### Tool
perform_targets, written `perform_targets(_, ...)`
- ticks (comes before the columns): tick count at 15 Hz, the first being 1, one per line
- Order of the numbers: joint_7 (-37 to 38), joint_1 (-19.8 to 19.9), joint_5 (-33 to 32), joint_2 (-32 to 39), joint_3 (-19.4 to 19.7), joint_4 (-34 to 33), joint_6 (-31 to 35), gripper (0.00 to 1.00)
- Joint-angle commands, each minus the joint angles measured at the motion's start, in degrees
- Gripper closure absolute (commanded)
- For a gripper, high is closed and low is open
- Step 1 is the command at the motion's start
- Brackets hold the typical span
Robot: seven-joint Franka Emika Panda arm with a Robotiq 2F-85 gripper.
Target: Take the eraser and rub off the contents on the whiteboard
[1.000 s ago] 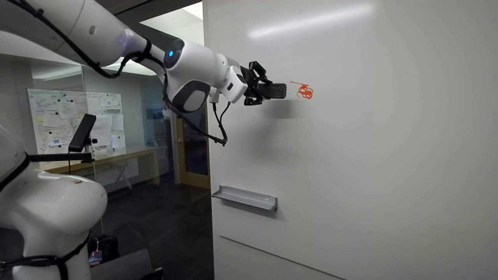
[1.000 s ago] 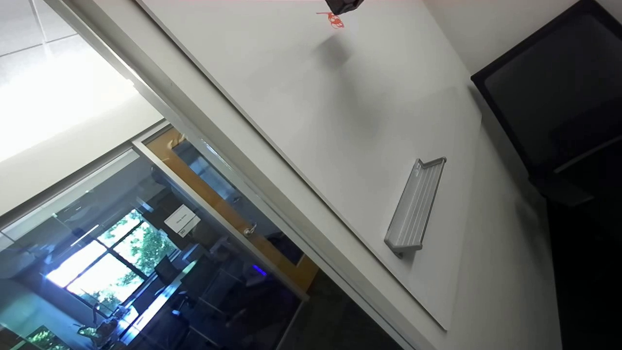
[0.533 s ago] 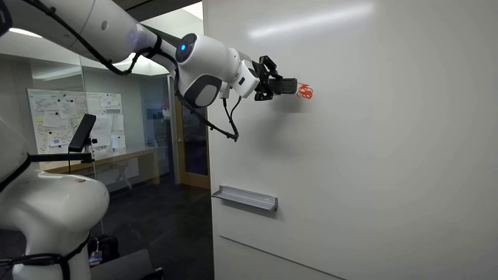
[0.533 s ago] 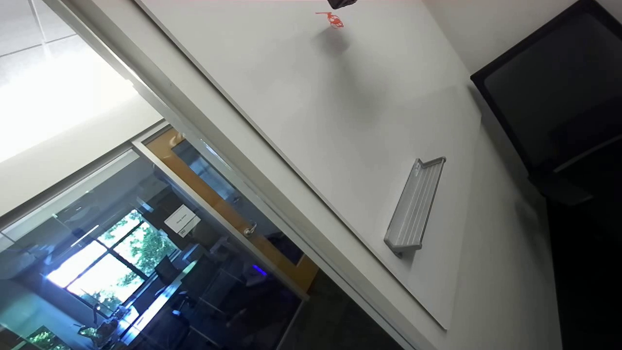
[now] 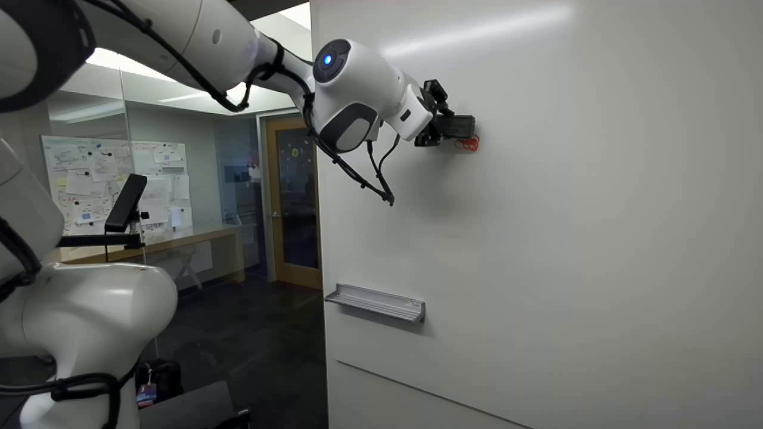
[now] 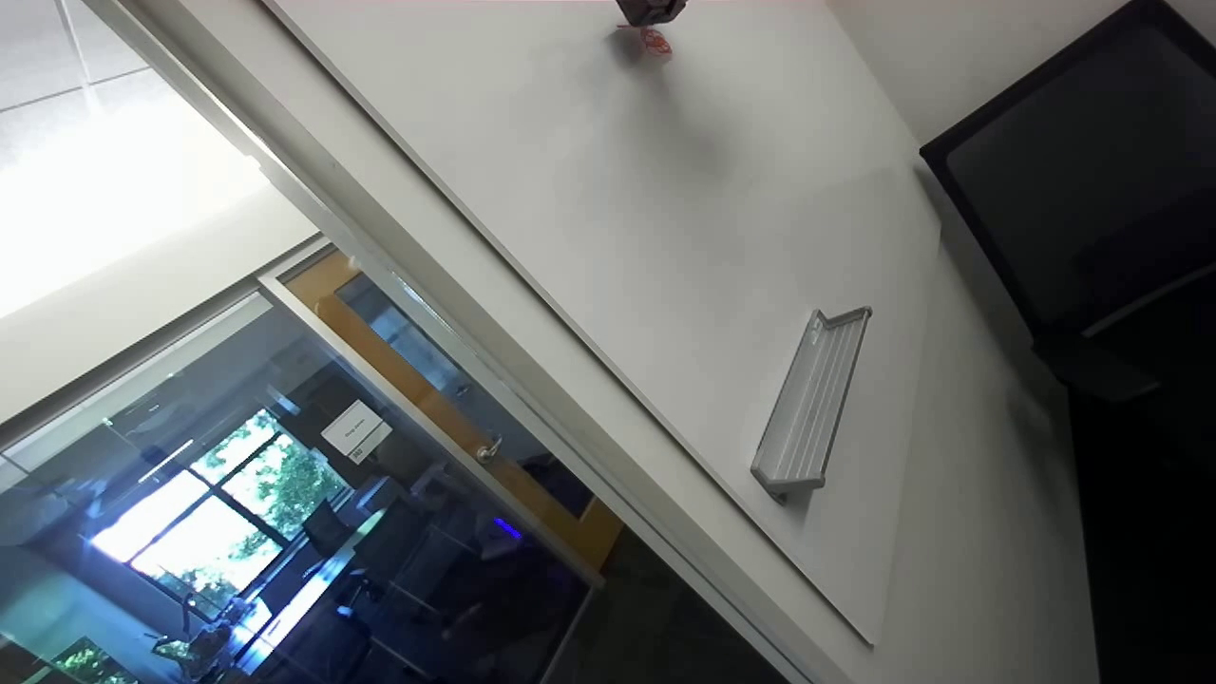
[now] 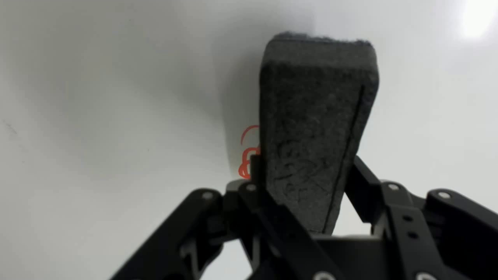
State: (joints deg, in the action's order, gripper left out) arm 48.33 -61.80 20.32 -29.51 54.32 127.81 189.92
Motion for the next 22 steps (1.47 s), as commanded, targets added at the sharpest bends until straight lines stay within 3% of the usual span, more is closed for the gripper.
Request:
perform_targets(1,-0.42,-7.59,-0.26,2.56,7.69,-6.22,-2.41,0.72)
perform_targets(2,-3.00,-9.50,2.64,2.85,9.04,-7.51,-2.70,0.72)
perform_targets(9,-8.02,-20.09,5.52,3.91,18.72,-13.87,-5.63,0.72)
perform_targets(22,-10.54,-25.60,8.66,2.19,23.79,-14.44,-6.06,0.72)
